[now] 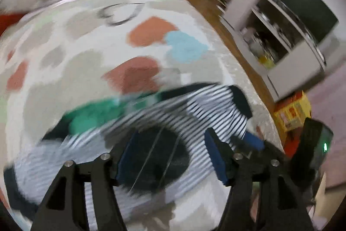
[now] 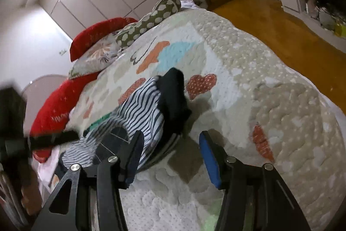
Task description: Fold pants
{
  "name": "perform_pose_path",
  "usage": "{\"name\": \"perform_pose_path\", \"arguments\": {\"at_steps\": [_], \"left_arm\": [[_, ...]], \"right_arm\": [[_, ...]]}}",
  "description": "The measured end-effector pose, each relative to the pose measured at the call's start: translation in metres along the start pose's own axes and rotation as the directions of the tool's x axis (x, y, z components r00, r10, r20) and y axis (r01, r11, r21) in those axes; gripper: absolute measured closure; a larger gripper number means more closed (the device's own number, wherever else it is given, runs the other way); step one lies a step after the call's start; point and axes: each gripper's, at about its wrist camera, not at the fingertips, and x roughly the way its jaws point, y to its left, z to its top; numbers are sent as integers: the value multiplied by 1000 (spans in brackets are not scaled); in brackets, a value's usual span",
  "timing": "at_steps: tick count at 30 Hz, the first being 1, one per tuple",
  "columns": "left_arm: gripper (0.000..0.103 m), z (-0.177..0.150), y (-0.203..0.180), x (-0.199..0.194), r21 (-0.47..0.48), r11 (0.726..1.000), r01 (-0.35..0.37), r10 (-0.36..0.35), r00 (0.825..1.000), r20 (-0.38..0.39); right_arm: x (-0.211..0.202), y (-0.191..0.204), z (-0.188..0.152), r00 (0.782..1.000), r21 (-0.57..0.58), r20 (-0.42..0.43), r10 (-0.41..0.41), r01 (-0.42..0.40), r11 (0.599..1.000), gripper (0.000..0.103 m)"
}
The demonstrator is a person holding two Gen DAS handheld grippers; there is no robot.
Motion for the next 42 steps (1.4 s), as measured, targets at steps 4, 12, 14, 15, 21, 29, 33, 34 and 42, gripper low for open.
{"name": "perform_pose_path", "arguments": {"at_steps": [4, 12, 14, 15, 21, 29, 33, 34, 42], "left_arm": [[37, 38, -24, 45, 75, 995, 61, -55, 995, -84], [37, 65, -46, 102, 140, 979, 151, -119, 970, -212], [37, 60, -46, 107, 131, 978, 164, -131, 965, -227], [44, 58, -45, 108, 141, 978, 155, -120, 966, -230], [80, 52, -42, 94, 198, 974, 105, -70, 981, -179], [80, 44, -23, 60, 99, 985, 143, -137, 988, -72], [80, 33, 9, 28, 11, 980, 201, -201, 979, 16], [80, 30, 17, 23, -14, 978, 210, -210, 977, 35], [69, -35, 121, -22, -316, 909, 270, -215, 956, 198]], "right_arm": [[5, 1, 2, 1000, -9, -15, 12, -12, 1000, 42], [26, 4, 12, 998, -4, -42, 38, -38, 999, 41], [30, 5, 14, 998, 3, -36, 53, -53, 999, 41], [32, 6, 15, 998, 4, -36, 59, -59, 998, 42], [41, 8, 17, 998, 5, -43, 47, -47, 999, 65], [35, 14, 20, 997, 3, -36, 70, -70, 998, 80], [29, 43, 23, 997, -89, -27, 68, -70, 994, 80], [30, 54, 23, 997, -125, -31, 75, -78, 989, 80], [61, 130, 0, 983, -324, -128, 134, -169, 931, 78]]}}
